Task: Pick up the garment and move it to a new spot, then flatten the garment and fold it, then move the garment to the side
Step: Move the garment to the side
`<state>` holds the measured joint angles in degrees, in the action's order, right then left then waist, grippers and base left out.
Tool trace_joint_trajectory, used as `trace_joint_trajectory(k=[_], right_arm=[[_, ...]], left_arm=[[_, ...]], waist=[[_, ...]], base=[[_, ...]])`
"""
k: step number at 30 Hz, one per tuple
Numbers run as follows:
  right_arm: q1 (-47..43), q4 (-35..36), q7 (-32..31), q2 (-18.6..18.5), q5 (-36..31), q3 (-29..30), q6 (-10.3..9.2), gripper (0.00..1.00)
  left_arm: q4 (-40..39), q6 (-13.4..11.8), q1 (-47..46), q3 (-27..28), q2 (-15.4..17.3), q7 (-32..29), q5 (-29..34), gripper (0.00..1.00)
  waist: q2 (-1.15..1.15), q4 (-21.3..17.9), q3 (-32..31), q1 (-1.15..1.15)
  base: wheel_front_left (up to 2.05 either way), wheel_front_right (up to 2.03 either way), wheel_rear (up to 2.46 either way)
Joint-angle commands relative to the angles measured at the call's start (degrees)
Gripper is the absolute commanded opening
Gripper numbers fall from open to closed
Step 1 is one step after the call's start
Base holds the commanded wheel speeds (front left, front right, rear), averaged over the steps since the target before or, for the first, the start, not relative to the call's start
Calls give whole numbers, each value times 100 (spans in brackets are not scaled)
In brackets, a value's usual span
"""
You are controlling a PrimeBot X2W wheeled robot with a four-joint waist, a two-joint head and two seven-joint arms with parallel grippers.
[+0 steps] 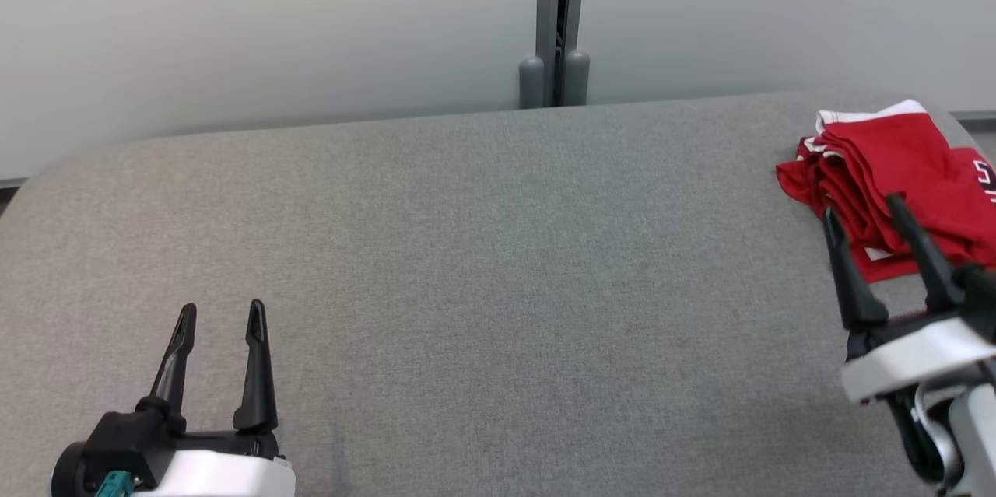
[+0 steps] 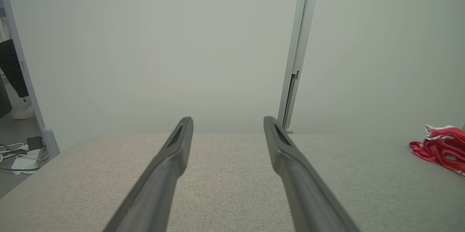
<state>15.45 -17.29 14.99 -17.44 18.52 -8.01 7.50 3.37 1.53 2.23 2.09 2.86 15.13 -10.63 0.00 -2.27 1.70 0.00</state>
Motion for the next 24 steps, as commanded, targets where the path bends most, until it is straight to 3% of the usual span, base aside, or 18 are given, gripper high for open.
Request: trace_joint_trajectory(k=[1,15,24], right_arm=[[-144,65,27,31,-35,48,-1,100],[-1324,340,28,698,-127,501,-1,100],[-1510,431,28,961,-134,662,-1,100]], left_arm=[[28,33,87,20,16,-3,-21,100],[443,-147,201,54,14,-3,-73,100],[570,-200,257,104,14,-3,-95,100]], waist=[[0,42,-78,0],[0,194,-341,0],[0,256,-392,0]], base=[[0,0,0],[0,0,0],[0,0,0]])
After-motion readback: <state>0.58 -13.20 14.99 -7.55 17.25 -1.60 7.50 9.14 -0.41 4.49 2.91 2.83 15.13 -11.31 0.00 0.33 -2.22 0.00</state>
